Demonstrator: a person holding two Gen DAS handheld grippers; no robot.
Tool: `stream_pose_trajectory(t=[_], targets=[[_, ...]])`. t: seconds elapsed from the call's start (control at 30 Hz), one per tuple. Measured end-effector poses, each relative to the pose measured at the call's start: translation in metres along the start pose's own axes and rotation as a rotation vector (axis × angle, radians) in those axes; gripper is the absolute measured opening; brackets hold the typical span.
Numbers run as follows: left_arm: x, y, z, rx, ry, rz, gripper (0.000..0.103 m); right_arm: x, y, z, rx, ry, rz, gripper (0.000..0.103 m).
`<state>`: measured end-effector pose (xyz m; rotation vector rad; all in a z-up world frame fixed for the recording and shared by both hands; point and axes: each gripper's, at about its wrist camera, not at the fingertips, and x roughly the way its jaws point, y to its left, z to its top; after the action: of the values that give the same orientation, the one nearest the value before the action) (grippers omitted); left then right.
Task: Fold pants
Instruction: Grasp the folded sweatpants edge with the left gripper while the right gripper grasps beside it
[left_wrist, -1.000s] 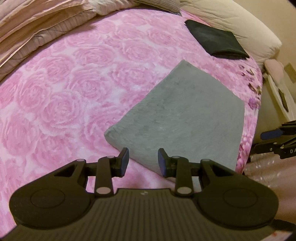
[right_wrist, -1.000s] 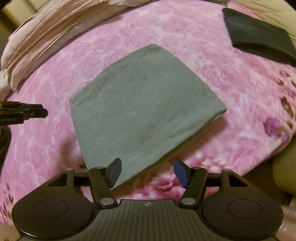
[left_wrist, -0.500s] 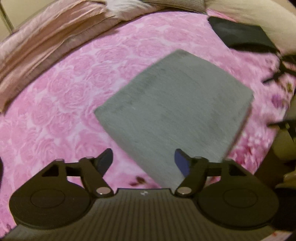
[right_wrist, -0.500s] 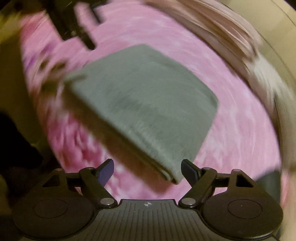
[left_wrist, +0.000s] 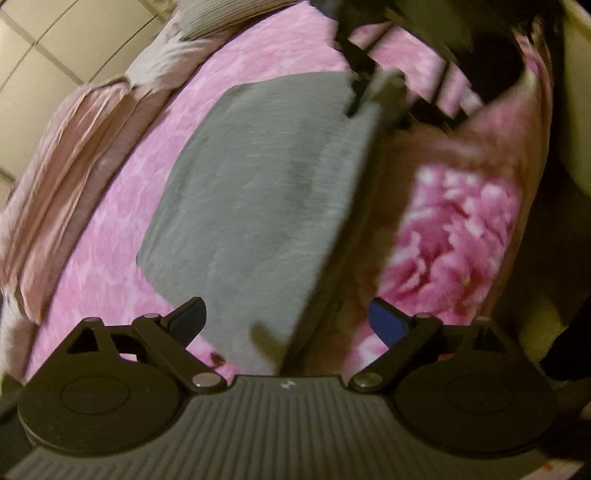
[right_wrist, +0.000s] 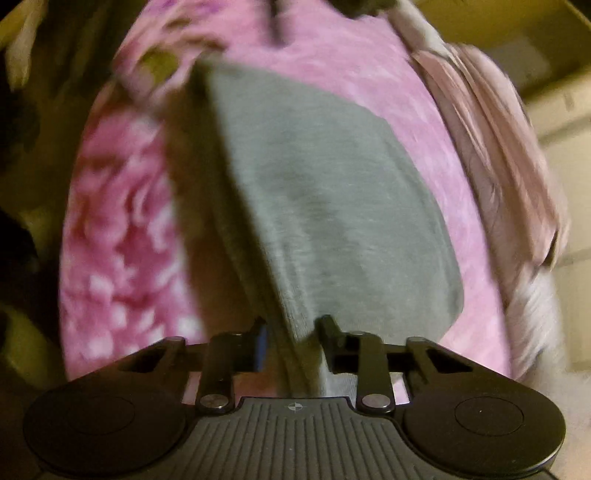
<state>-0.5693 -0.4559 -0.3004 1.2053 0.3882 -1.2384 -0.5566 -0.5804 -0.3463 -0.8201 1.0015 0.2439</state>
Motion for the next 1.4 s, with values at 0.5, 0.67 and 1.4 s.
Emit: stream_pose_trajectory(t=[0.5, 0.67, 1.4], targets=[[0.047, -0.043, 0.006, 0.216, -0.015, 0.233, 0.091, -0.025, -0.055, 0.001, 0.136, -0.067, 0.041, 0.013], [0.056, -0.055, -0.007, 0.348, 0.001, 0.254, 0.089, -0.027, -0.055, 0.000, 0.174, -0.073, 0.037, 0.013], [0.068, -0.038, 0.005, 0.336, 0.045, 0.242, 0.045, -0.025, -0.057, -0.002, 0.226, -0.087, 0.023, 0.013]])
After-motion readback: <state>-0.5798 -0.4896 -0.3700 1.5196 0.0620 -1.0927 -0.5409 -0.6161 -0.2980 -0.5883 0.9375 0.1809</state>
